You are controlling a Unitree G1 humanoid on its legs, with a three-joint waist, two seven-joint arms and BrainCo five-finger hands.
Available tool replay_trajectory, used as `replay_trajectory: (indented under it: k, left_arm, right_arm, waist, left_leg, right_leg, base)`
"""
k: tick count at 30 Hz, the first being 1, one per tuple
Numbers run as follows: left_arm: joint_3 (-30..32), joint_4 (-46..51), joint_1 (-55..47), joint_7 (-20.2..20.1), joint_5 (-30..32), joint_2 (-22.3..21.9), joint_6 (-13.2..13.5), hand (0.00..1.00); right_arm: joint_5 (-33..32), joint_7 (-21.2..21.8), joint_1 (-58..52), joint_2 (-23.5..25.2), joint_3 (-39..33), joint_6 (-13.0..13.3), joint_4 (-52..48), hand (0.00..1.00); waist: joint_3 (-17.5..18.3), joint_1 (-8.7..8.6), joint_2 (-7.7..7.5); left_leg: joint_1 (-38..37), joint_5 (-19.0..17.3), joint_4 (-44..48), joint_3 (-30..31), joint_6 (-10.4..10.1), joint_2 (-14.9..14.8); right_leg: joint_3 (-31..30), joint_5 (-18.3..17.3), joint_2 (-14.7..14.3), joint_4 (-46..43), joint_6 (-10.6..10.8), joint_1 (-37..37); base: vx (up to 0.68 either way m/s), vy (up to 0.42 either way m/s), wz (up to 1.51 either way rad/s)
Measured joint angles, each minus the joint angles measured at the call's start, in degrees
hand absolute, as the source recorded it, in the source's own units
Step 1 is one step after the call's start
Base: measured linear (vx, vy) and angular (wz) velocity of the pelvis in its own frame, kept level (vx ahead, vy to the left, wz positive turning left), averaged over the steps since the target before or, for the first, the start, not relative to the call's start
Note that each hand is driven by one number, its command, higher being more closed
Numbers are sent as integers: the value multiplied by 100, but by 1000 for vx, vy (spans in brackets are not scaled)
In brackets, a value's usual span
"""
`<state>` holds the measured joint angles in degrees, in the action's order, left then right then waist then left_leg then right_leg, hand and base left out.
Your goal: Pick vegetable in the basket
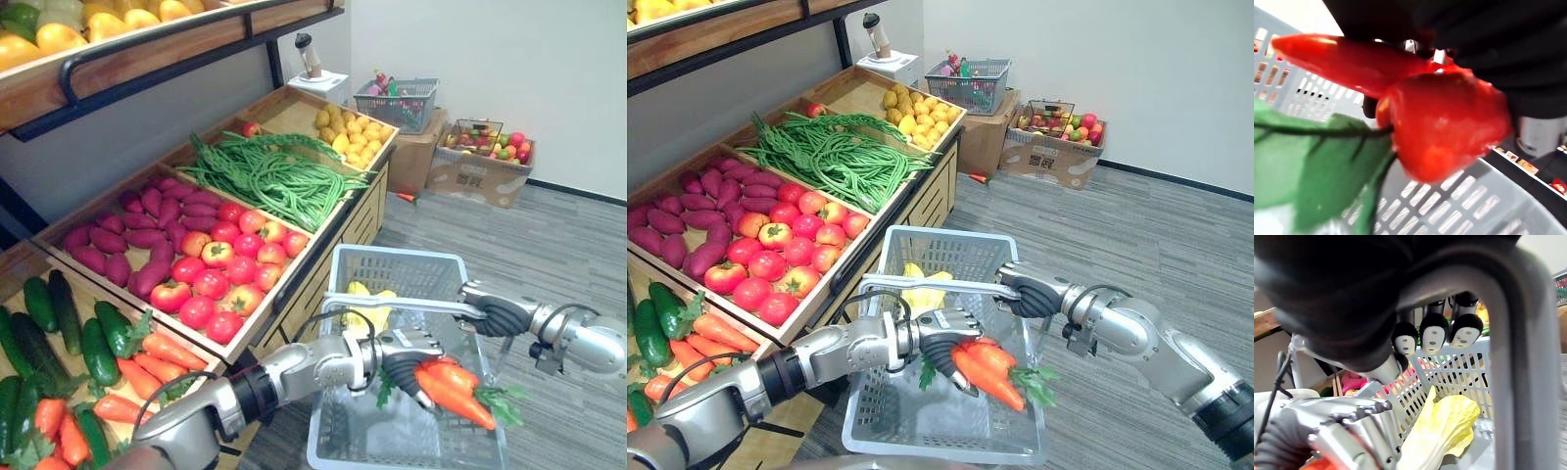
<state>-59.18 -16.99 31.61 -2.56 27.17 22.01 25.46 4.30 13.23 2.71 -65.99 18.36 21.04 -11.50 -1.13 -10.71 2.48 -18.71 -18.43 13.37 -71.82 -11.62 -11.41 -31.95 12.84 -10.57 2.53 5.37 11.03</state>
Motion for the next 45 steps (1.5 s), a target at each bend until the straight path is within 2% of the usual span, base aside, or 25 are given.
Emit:
replay_trajectory:
  k: [6,7,13,17,26,32,34,36,38,42,45]
  left_arm:
    - [149,-712,-50,15,565,-213,-114,100]
    - [160,-778,-50,20,570,-234,-113,0]
    - [418,-1517,-50,99,1016,-455,-227,0]
    - [623,-1770,-44,141,1021,-512,-290,0]
    - [782,-1893,64,241,1170,-563,-313,0]
    - [371,-705,145,222,1034,-362,-300,0]
    - [177,-187,164,186,719,-363,-262,0]
    - [14,479,163,87,355,-359,-113,0]
    - [-118,1016,161,-7,42,-344,-34,0]
    - [-146,2099,-88,-40,-484,-131,158,0]
    - [-110,2526,-277,-40,-831,145,171,0]
  right_arm:
    - [-77,90,0,76,-1,-114,1,100]
    - [-77,103,-1,76,-1,-118,1,100]
    - [-91,215,-7,123,-1,-194,14,100]
    - [-101,244,-44,280,6,-204,30,100]
    - [-269,345,-72,446,10,-216,175,100]
    - [-232,293,-222,893,-63,-216,658,100]
    - [-112,260,-271,1093,-263,-216,885,100]
    - [64,132,-322,1409,-454,-224,1305,100]
    - [275,-25,-340,1729,-603,-264,1746,100]
    - [928,-394,-473,2532,-1153,-556,2868,100]
    - [1160,-619,-582,2892,-1751,-729,3528,100]
  waist:
    - [2,-1,-47]
    - [-5,-1,-58]
    - [-26,-9,-97]
    - [-64,-9,-147]
    - [-306,-5,-92]
    - [-323,12,-102]
    - [-337,59,-104]
    - [-345,111,-117]
    - [-346,213,-120]
    - [-349,374,-126]
    - [-346,499,-121]
  left_leg:
    - [47,0,2,-4,0,20]
    - [53,0,3,-2,0,22]
    - [56,-2,-2,-2,5,18]
    - [71,-3,-7,-7,6,17]
    - [132,-1,79,86,9,-61]
    - [258,2,59,416,14,-99]
    - [298,-9,53,569,38,-92]
    - [380,-24,60,831,87,-80]
    - [463,-18,72,1014,146,-65]
    - [728,35,98,1681,278,-46]
    - [965,78,141,2133,368,-21]
  right_leg:
    - [-12,-2,-2,-55,0,77]
    - [-12,-1,0,-55,0,82]
    - [14,-39,15,-48,-53,84]
    - [60,-40,31,-28,-56,98]
    - [219,-37,83,49,-101,74]
    - [549,-5,235,36,-94,6]
    - [705,-15,323,35,-93,-42]
    - [921,-35,441,25,-91,-61]
    - [1098,-57,549,15,-79,-69]
    - [1687,-121,852,9,-57,-142]
    - [2071,-141,1047,-8,-47,-149]
  base:
    - [0,0,0]
    - [0,0,0]
    - [0,0,0]
    - [0,0,1]
    - [28,2,7]
    - [-11,-29,33]
    - [-85,-51,49]
    - [-114,-64,58]
    - [-102,-65,59]
    - [-102,-64,74]
    - [-93,-35,85]
